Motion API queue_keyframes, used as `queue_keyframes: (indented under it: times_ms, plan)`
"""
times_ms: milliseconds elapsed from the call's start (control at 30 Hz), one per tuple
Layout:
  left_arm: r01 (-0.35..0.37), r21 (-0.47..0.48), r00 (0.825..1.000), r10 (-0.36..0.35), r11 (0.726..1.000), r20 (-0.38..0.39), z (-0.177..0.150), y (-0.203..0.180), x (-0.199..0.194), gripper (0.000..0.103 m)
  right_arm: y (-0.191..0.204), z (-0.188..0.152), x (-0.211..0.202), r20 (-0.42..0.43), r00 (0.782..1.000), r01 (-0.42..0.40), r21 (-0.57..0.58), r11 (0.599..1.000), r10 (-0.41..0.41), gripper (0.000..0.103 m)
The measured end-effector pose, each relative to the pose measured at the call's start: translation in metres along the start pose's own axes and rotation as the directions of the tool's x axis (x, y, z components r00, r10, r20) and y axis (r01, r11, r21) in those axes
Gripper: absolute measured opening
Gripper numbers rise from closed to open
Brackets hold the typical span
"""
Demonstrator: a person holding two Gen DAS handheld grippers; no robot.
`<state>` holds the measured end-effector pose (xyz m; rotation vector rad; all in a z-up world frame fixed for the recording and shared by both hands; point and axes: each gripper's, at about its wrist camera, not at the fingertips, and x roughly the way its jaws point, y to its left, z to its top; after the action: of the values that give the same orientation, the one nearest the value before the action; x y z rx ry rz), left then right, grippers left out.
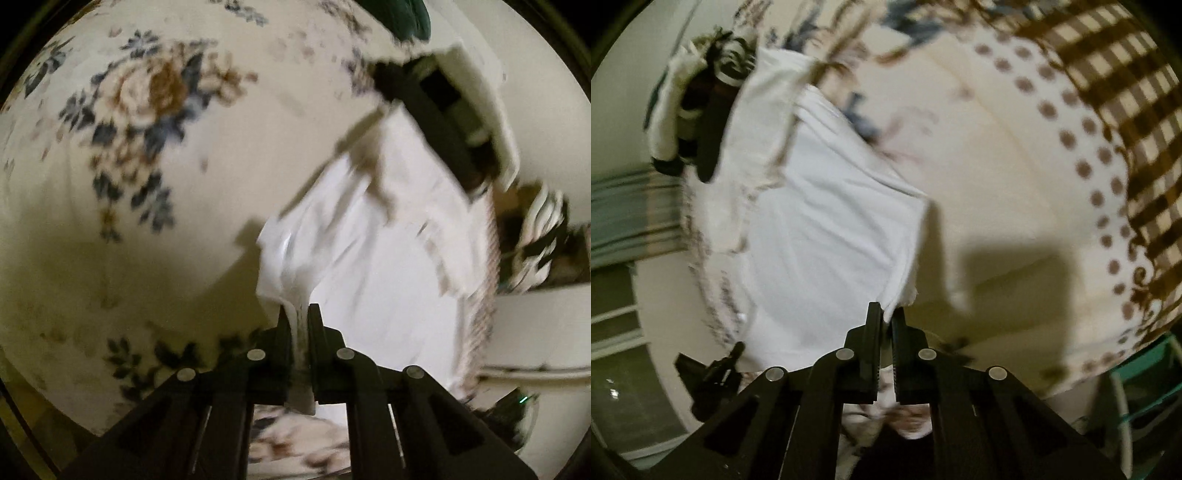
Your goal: Fold small clothes
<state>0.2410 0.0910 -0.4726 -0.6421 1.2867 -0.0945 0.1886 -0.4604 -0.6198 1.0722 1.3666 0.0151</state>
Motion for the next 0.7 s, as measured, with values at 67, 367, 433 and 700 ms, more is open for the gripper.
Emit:
queue_keyframes:
  times_ms: [67,367,433,700]
  plan:
    - [0.047,-0.029,0.999,-0.046,0.999,0.028,0.021,-0.009,-0.009,0.006,0.015,0.011,-0.011,0.013,0.998,-0.056,0.001,0.998,0.056,0.006]
    - [0.07,-0.006,0.99,-0.068,0.998,0.124,0.137,-0.049,0.034,0.006,0.066,0.129,-0.038,0.173,0.983,-0.057,-0.03,0.998,0.061,0.006]
    - [0.027,0.014,0.99,-0.028,1.0,0.137,0.164,-0.052,0.053,0.006,0.07,0.161,-0.031,0.207,0.978,-0.024,-0.014,1.0,0.026,0.006]
    - [-0.064,0.05,0.994,0.059,0.997,0.092,0.186,-0.04,0.077,0.024,0.064,0.201,-0.007,0.203,0.979,-0.005,0.032,0.999,-0.001,0.063]
